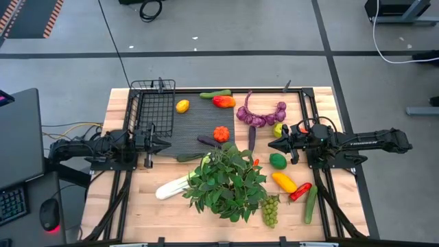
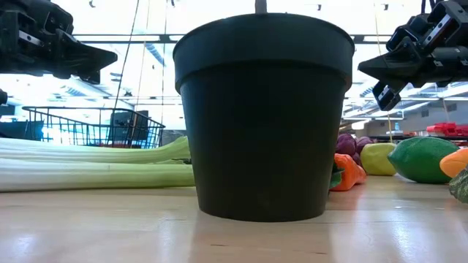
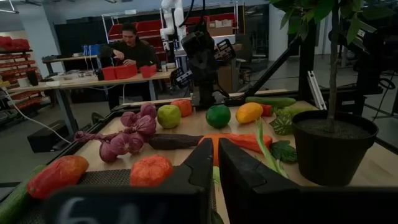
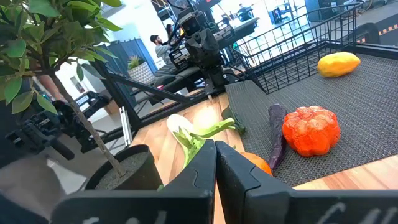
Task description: Build produce basket
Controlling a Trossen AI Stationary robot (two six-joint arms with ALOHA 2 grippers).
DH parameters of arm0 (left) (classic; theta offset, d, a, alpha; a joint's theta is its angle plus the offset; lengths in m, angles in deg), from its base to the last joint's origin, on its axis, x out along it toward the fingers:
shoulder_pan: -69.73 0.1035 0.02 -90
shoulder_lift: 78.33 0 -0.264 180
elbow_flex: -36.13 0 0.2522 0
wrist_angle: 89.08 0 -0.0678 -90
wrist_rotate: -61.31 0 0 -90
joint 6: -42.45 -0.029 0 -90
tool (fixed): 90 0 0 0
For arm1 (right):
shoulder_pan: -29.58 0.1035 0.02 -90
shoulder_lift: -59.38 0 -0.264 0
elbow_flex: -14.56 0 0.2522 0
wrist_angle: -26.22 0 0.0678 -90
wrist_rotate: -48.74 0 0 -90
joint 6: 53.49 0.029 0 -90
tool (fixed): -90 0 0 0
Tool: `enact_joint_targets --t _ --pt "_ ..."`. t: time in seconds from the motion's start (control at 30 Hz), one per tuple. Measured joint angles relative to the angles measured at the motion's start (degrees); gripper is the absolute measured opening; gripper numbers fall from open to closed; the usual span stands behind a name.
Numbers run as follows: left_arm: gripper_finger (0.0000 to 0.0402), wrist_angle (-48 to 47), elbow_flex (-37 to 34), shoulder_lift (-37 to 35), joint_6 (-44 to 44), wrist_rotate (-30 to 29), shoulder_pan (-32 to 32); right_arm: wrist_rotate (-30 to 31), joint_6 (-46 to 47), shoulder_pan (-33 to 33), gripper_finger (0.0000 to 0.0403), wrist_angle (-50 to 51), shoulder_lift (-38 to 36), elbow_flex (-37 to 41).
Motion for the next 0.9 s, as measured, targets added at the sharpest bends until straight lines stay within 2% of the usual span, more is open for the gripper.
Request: enact_joint_targets --t 0.57,0.73,0.9 --pt "0.003 0.0 0.0 0.0 -0.06 0.0 0.02 0.0 -0.01 0.0 0.0016 -0.01 0.01 -0.01" --pt "0.0034 0.02 0.0 0.0 -5.78 -0.06 0.0 -0.01 -0.01 0.0 0.0016 0.0 0.01 -0.01" --pt "0.0028 0.02 0.0 0.02 -7.06 -0.13 0.09 0.0 -0.02 0.0 0.0016 -0.01 0.01 0.0"
